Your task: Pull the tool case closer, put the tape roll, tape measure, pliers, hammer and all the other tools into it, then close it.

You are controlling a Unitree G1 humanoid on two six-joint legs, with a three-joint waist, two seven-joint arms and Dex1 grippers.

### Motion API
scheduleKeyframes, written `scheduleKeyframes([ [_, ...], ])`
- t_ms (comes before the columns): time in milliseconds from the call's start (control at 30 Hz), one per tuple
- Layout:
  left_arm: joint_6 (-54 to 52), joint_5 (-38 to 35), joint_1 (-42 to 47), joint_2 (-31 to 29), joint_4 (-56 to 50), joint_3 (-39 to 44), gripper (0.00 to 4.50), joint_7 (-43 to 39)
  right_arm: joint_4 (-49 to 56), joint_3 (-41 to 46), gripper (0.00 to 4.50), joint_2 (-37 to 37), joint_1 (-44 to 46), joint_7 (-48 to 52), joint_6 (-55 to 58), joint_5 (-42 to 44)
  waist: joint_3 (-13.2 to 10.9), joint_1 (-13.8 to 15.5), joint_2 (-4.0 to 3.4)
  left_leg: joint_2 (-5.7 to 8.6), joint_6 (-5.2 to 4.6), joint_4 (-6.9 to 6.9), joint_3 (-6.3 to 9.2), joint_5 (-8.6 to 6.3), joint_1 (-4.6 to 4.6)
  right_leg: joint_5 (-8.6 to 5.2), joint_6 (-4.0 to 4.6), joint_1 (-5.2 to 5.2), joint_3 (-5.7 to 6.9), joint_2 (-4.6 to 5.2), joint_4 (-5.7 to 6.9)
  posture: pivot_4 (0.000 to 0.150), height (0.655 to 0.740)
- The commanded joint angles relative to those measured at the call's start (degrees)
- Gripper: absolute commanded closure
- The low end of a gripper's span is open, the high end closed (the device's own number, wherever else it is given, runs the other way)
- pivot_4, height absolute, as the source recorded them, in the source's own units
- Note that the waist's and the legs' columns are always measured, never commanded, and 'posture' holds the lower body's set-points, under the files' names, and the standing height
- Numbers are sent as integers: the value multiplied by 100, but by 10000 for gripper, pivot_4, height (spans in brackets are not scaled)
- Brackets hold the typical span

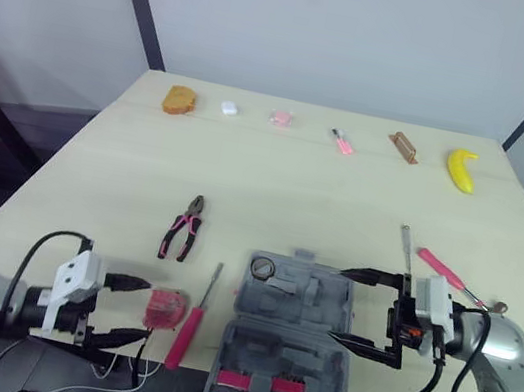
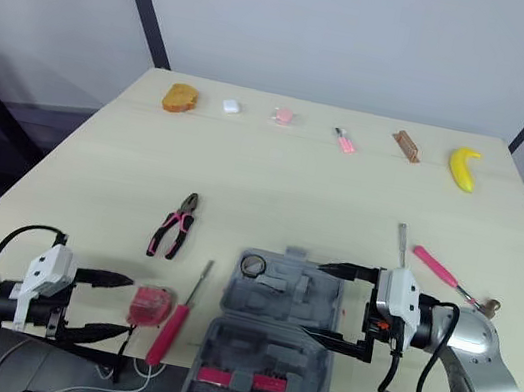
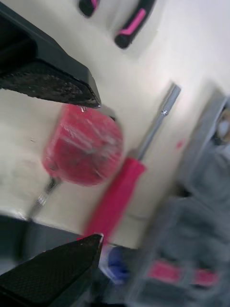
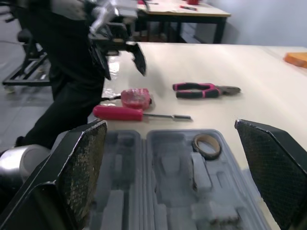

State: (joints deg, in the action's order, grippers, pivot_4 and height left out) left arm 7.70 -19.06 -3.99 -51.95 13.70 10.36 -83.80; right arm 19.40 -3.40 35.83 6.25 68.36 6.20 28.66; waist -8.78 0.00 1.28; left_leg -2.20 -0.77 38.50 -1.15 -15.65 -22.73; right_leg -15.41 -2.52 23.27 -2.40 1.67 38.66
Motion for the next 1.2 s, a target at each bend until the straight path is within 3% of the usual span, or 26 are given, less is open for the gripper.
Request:
scheduleKeyframes([
  [33,712,162,503,29,836,-234,537,-450,107,79,0,48,82,3,-16,79,0,-6,0,-1,0,0,-4,0,0,0,0,0,-3,1,-1,1500,7400],
  [167,1495,260,1296,120,1971,-562,537,-845,133,27,0,22,135,-56,14,59,-1,-20,2,0,0,2,-3,0,-8,1,-2,4,-1,0,1,1500,7400],
  [300,1966,219,1544,40,2506,-1044,537,-870,178,3,0,16,136,-99,26,45,-1,-67,2,0,-1,1,-4,-1,-8,1,-2,7,-3,1,6,1500,7400],
  [667,2636,187,1998,40,3072,-1900,537,-870,235,-34,0,-1,162,-206,74,39,-1,-63,3,-1,-1,4,-3,-1,-9,1,-2,10,-4,2,16,1500,7400],
  [1000,2865,289,2150,86,3353,-2121,537,-870,293,-46,0,9,182,-196,120,81,-1,-63,3,-1,-1,5,-2,-1,-11,1,-3,12,-5,2,18,1500,7400],
  [1133,2815,268,2169,137,3396,-2056,13173,-870,280,-64,0,2,206,-174,115,81,-1,-65,3,-1,-1,5,-2,-1,-11,1,-3,12,-4,1,18,1500,7400],
  [1200,2804,262,2148,140,3375,-2051,15555,-870,257,-71,0,-6,220,-165,104,74,-1,-65,3,-1,-1,5,-2,0,-11,1,-3,12,-4,1,18,1500,7400],
])
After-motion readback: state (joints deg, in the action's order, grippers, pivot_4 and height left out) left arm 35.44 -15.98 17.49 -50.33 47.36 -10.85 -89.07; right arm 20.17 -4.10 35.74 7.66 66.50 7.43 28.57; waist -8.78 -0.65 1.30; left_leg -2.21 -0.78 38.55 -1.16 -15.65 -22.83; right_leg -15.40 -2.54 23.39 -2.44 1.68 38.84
